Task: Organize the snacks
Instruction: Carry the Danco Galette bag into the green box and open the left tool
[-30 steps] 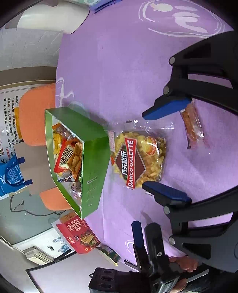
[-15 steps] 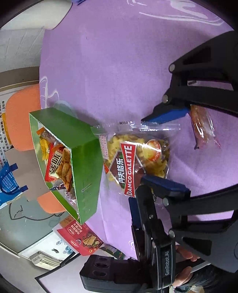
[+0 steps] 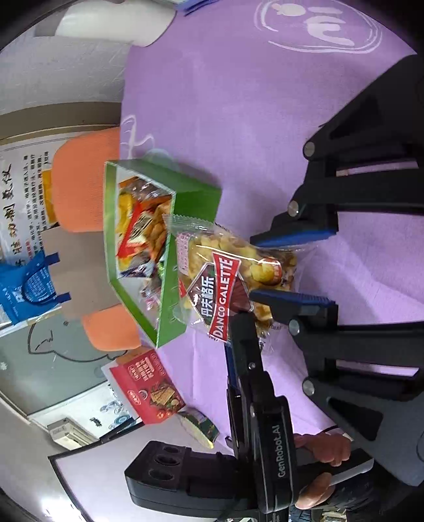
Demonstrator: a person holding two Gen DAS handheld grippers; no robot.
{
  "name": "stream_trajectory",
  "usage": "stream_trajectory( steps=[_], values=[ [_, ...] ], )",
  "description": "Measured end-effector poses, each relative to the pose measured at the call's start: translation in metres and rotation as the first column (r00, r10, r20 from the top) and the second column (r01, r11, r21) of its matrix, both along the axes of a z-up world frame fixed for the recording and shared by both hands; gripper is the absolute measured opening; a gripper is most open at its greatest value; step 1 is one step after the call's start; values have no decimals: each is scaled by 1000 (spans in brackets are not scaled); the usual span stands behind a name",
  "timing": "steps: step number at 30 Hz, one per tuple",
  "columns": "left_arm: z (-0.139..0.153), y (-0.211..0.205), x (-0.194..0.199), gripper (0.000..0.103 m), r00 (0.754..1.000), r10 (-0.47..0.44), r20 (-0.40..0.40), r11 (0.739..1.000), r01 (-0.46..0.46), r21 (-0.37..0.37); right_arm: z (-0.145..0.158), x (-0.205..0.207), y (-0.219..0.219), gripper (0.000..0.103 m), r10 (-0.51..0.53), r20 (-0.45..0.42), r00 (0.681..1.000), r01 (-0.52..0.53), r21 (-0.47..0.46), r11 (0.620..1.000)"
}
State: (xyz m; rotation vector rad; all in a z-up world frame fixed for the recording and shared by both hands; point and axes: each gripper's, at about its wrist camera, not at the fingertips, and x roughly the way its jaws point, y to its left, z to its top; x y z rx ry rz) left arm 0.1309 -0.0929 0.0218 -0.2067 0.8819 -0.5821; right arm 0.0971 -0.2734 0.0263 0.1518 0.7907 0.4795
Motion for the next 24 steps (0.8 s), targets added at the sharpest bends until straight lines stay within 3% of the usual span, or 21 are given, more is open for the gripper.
stream_trajectory(
  steps=[6, 10, 21, 23, 24],
  values=[
    [53, 28, 22, 32, 991, 69, 115, 998, -70, 6, 42, 32, 28, 28, 27, 111, 993, -29, 20, 999],
    [66, 45, 58, 32, 984, 121, 131, 993, -122, 0, 50, 70, 47, 28, 30, 124, 992, -35, 40, 999],
    [33, 77, 148, 32, 976, 209, 68, 976, -212, 45, 13, 169, 85, 29, 32, 37, 999, -35, 74, 997],
    [23, 79, 159, 32, 974, 222, 48, 973, -224, 50, 4, 181, 91, 34, 28, 22, 999, -29, 42, 999],
    [18, 80, 164, 38, 973, 226, 38, 972, -228, 58, 1, 184, 92, 39, 24, 20, 1000, -24, 19, 1000]
  ],
)
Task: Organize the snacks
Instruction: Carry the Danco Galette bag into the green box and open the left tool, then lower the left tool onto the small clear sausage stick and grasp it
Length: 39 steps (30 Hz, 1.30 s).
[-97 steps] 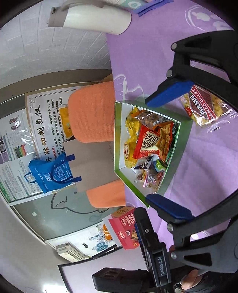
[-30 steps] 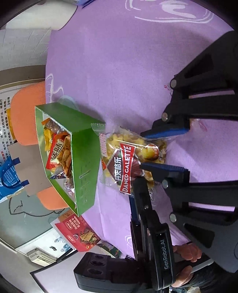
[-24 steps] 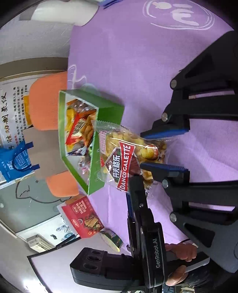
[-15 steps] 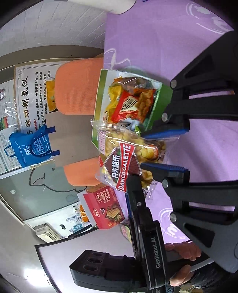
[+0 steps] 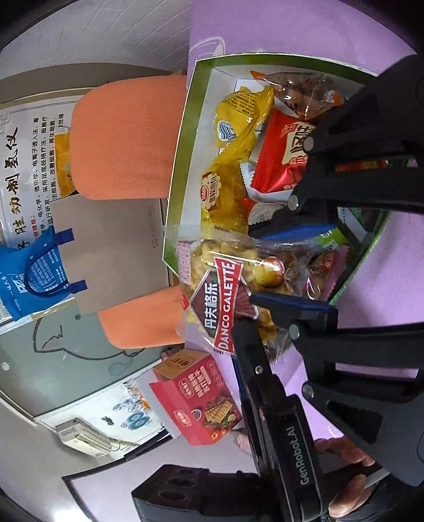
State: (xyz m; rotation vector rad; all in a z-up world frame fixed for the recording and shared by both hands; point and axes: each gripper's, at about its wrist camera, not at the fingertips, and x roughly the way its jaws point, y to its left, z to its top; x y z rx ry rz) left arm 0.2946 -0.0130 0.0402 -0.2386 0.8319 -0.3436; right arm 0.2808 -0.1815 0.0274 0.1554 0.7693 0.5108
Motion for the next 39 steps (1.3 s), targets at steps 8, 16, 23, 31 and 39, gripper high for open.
stream_trajectory(
  steps=[8, 16, 23, 31, 39],
  values=[
    [-9, 12, -17, 89, 997, 50, 53, 999, -50, -3, 3, -22, -10, 80, 2, 72, 997, 1, -47, 999],
    [10, 1, -52, 89, 997, -8, 80, 999, 4, 43, 37, -67, -32, 81, 2, 126, 992, 1, -24, 1000],
    [34, -31, -106, 89, 985, -140, 106, 990, 137, 30, 69, -139, -67, 81, -15, 207, 978, 28, -58, 998],
    [14, -105, -156, 89, 920, -389, 42, 921, 389, 16, 37, -202, -116, 81, -131, 137, 982, 154, -178, 972],
    [-39, -171, -176, 84, 853, -513, -92, 858, 514, -23, -36, -221, -150, 75, -193, -40, 980, 180, -221, 958]
  ],
)
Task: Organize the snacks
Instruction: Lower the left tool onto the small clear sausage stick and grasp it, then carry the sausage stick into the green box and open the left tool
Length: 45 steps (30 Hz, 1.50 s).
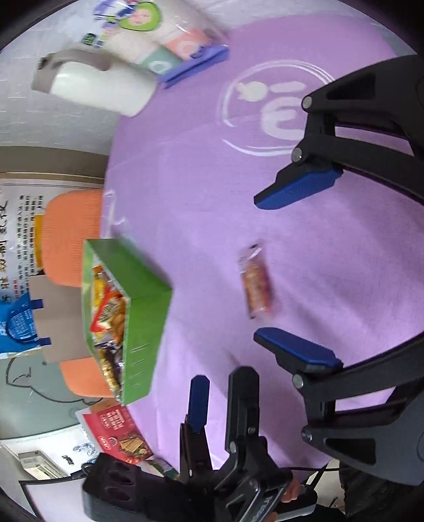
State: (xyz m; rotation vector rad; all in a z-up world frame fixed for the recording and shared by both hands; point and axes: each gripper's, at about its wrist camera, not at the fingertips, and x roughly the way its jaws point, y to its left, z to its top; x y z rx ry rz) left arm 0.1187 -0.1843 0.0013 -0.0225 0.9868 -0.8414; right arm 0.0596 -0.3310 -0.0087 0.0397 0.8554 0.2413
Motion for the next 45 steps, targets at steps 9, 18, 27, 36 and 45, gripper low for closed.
stream_trajectory(
  steps=[9, 18, 27, 36, 45],
  values=[
    [-24, -42, 15, 47, 994, -46, -95, 999, 47, 8, -26, 10, 7, 74, 44, -49, 998, -40, 64, 997],
    [-33, -57, 20, 22, 989, -72, -129, 995, 79, 52, -34, 21, 24, 66, 57, -47, 997, -55, 45, 997],
    [-37, -40, 19, 21, 990, -31, -137, 999, 32, 8, -35, 18, 35, 36, 81, -26, 996, -81, 12, 997],
    [10, -4, 9, 21, 999, 49, -18, 998, -50, -46, 5, 20, 66, 36, 146, 89, 985, -141, -53, 989],
    [65, 44, 60, 21, 977, 187, 100, 982, -183, -48, 45, 83, 111, 36, 185, 235, 954, -187, -14, 982]
  ],
)
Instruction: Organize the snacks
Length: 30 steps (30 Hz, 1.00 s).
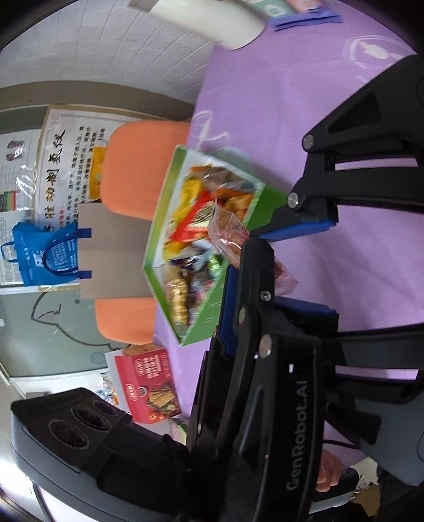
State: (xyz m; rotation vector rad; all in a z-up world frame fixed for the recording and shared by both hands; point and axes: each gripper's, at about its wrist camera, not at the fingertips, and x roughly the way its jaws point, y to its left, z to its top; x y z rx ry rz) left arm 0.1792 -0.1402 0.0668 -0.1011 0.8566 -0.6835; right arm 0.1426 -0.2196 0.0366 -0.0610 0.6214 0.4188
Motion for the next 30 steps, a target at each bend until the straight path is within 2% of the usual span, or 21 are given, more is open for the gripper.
stream_trajectory(
  steps=[4, 8, 9, 10, 11, 12, 13, 16, 18, 21, 23, 26, 28, 30],
  values=[
    [3, 24, 34, 21, 997, 75, -12, 997, -75, -29, 5, 35, 16, 36, 12, 8, 1000, -12, 25, 1000],
    [-6, 32, 64, 21, 992, 128, -8, 992, -128, -13, -1, 65, 28, 36, 4, 5, 1000, -4, 39, 999],
    [-10, 34, 72, 22, 990, 140, -18, 990, -140, -12, -5, 71, 29, 39, 0, 0, 1000, 0, 35, 999],
    [-16, 38, 78, 27, 988, 153, -30, 988, -153, -1, -10, 78, 30, 44, -17, -9, 1000, 18, 27, 999],
    [-22, 42, 82, 33, 983, 177, -41, 984, -176, 24, -14, 80, 28, 63, -41, -20, 999, 41, 16, 999],
    [-27, 47, 83, 57, 976, 213, -45, 976, -211, 47, -16, 81, 26, 79, -63, -20, 998, 63, 12, 998],
    [-30, 53, 81, 83, 968, 249, -37, 968, -247, 46, -18, 77, 23, 83, -87, -3, 996, 87, 9, 996],
    [-29, 73, 62, 101, 933, 358, 45, 934, -358, -20, -20, 62, 14, 90, -69, 14, 998, 69, 1, 998],
    [-27, 80, 54, 102, 926, 371, 69, 928, -371, -21, -20, 54, 7, 99, -75, 6, 997, 75, 34, 997],
    [-24, 87, 40, 102, 914, 391, 106, 919, -393, -3, -15, 41, -5, 99, -102, -16, 995, 104, 105, 989],
    [-22, 90, 27, 103, 902, 415, 118, 907, -420, 22, -9, 31, -13, 100, -173, -45, 984, 178, 125, 976],
    [-16, 95, -2, 103, 877, 454, 156, 885, -465, 37, -1, 5, -24, 102, -229, -65, 971, 236, 158, 959],
    [-15, 96, -24, 103, 860, 477, 180, 868, -493, 53, 2, -16, -30, 102, -273, -53, 960, 278, 147, 949],
    [-18, 94, -44, 103, 856, 485, 180, 861, -503, 72, 3, -32, -32, 102, -302, -39, 953, 304, 117, 945]
  ],
)
